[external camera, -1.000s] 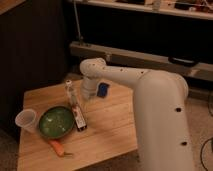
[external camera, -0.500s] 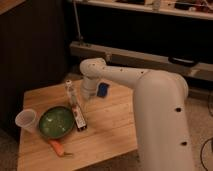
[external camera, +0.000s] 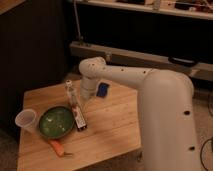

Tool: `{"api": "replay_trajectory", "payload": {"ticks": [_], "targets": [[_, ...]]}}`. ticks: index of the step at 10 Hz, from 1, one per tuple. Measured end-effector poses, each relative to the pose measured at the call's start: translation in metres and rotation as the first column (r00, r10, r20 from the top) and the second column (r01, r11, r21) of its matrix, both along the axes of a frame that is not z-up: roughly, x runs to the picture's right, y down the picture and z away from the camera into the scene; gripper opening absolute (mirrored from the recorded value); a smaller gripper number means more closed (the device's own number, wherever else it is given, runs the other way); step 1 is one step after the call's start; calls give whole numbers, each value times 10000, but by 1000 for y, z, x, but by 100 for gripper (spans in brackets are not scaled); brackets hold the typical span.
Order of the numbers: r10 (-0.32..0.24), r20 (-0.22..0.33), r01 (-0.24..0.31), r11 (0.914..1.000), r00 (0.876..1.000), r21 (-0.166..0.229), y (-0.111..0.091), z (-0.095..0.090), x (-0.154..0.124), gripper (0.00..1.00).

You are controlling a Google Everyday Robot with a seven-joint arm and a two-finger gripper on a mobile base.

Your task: Drag the ceramic bowl in a circle

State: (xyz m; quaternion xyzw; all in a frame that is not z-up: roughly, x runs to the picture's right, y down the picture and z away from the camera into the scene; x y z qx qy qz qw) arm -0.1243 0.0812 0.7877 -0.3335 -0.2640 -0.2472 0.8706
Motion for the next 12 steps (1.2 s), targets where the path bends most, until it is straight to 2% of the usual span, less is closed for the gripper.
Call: {"api": "replay_trajectory", "payload": {"ticks": [2, 3, 4, 6, 7, 10, 11, 12], "targets": [[-612, 1139, 510, 9946, 9916, 904, -3, -13, -10, 15], [-1084, 1785, 851, 9874, 9779, 1332, -1, -19, -17, 27], [-1354, 2127, 1042, 9829, 9677, 1518, 2, -21, -22, 35], [-1954, 2901, 1406, 9698, 9369, 1993, 9, -25, -32, 50], [-2168, 3194, 1502, 9638, 9225, 2204, 12, -27, -34, 52], [-2283, 3290, 1548, 9596, 9163, 2349, 12, -29, -37, 52], [-2371, 3344, 1537, 9541, 9121, 2572, 12, -30, -39, 52], [-2644, 3592, 1522, 9381, 8950, 3112, 11, -31, -41, 52]]}}
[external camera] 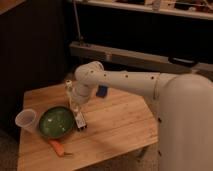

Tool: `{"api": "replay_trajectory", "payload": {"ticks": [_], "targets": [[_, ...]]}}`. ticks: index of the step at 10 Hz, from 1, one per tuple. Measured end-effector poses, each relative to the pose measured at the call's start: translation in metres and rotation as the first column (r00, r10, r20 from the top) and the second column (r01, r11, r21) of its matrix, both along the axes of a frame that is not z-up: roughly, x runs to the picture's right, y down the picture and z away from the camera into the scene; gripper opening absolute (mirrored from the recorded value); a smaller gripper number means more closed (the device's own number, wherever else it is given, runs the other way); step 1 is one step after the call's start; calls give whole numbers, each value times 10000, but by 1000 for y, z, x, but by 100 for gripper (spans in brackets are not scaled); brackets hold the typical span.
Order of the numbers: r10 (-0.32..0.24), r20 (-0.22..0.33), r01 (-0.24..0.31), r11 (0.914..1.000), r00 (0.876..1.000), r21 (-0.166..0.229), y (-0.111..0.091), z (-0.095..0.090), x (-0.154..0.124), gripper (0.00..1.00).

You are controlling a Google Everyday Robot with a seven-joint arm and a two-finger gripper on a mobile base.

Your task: Drag the ceramic bowl in a circle

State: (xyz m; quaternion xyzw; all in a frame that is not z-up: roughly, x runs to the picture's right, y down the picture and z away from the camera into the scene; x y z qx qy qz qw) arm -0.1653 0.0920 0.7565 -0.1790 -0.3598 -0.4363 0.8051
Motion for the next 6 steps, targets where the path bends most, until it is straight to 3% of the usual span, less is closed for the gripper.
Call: {"api": "replay_trajectory", "payload": {"ticks": [1, 3, 6], "targets": [[-391, 743, 326, 9957, 9965, 870, 0, 0, 0, 52], [-1024, 1685, 703, 9799, 9804, 1865, 2, 1, -1, 52], [-1499, 2169, 1025, 9711, 9646, 2153, 9, 6, -15, 52]]}}
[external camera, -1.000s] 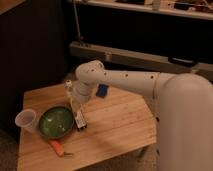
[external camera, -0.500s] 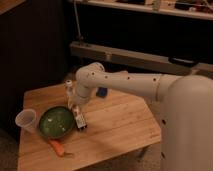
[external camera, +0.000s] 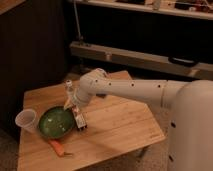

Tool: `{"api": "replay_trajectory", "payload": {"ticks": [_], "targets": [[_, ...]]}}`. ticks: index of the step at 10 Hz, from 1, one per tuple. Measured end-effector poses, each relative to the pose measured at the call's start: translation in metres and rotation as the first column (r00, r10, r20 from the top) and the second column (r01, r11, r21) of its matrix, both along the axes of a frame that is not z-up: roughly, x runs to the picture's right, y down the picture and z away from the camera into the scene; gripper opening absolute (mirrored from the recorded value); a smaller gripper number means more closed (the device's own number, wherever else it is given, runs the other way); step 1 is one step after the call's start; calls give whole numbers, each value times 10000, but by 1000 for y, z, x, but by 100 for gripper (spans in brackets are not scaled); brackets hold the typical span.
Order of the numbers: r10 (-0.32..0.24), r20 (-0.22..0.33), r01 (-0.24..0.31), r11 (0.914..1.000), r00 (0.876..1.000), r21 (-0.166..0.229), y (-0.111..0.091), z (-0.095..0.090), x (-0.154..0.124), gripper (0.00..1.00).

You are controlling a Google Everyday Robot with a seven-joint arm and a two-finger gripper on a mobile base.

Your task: Drag the ceramic bowl in a circle

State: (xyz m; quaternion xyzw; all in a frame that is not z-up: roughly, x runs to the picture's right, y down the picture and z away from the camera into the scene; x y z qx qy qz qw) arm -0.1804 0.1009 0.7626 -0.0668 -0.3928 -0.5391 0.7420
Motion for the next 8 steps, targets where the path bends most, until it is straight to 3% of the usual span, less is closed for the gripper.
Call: {"api": "replay_trajectory", "payload": {"ticks": [2, 5, 8], "targets": [[-481, 1, 481, 9988, 9988, 132, 7, 6, -8, 52], [-989, -192, 989, 9951, 9949, -57, 22, 22, -3, 52], [-1541, 52, 1541, 9878, 9880, -215, 39, 35, -3, 52]]}}
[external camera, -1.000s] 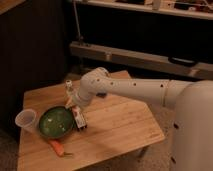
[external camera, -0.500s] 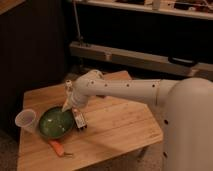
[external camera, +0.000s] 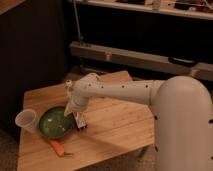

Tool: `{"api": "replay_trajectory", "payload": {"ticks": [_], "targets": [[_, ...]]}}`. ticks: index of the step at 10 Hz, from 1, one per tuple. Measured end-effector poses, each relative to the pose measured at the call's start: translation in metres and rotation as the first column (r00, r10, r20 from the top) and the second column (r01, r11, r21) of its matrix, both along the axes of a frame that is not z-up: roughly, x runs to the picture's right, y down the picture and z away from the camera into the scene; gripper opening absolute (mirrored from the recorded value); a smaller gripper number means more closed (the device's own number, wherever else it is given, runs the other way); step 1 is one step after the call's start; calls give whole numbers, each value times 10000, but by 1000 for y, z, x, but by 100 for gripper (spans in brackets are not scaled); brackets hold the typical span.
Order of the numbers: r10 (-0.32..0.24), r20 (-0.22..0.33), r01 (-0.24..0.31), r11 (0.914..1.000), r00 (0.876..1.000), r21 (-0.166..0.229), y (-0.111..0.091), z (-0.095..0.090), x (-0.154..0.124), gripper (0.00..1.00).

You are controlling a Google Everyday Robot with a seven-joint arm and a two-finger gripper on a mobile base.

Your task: Drag the ceramic bowl in a circle

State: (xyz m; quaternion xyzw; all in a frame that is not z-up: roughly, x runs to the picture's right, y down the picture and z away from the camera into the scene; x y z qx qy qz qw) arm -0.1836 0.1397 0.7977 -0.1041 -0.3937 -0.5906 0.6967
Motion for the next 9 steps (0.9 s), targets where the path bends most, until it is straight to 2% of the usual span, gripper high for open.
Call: {"api": "replay_trajectory", "payload": {"ticks": [4, 9], "targets": [[-327, 283, 339, 9984, 9991, -444, 22, 19, -7, 52], [-372, 300, 387, 9979, 9989, -515, 24, 23, -8, 52]]}}
